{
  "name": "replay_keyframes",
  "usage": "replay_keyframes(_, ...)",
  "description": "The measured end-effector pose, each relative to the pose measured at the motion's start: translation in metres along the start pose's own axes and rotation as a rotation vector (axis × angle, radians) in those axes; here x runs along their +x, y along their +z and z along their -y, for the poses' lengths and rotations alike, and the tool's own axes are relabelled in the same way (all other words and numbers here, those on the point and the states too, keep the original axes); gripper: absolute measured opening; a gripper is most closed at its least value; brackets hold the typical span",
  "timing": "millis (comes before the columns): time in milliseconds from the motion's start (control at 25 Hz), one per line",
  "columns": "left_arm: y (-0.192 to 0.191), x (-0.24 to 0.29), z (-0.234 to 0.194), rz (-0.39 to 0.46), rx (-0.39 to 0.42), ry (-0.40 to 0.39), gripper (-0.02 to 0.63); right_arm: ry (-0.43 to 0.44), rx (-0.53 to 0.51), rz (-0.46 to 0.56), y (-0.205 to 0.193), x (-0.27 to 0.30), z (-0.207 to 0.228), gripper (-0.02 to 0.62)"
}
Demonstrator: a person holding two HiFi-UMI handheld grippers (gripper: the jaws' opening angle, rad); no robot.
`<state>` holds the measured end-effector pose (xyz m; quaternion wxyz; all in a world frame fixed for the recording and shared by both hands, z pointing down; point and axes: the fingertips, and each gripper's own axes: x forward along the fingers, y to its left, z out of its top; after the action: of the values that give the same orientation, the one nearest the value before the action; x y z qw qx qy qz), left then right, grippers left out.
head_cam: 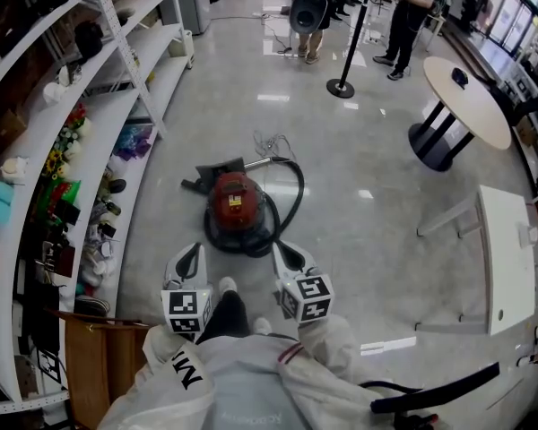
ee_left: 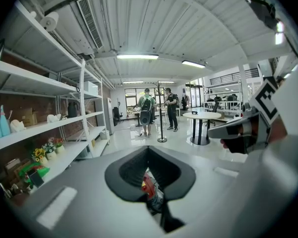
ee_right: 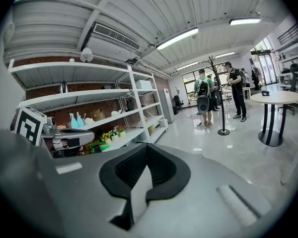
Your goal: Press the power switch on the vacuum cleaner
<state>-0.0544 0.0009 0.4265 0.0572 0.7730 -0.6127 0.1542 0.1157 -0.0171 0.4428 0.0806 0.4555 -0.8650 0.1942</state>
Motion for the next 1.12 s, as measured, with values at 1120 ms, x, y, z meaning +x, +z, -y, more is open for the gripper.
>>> replay_keyframes(1120,0.009,0.146,-0.099,-0.045,-0.049,-0.073,0.0,-0.066,0.005,-0.076,0.049,0.158,0.028,0.0)
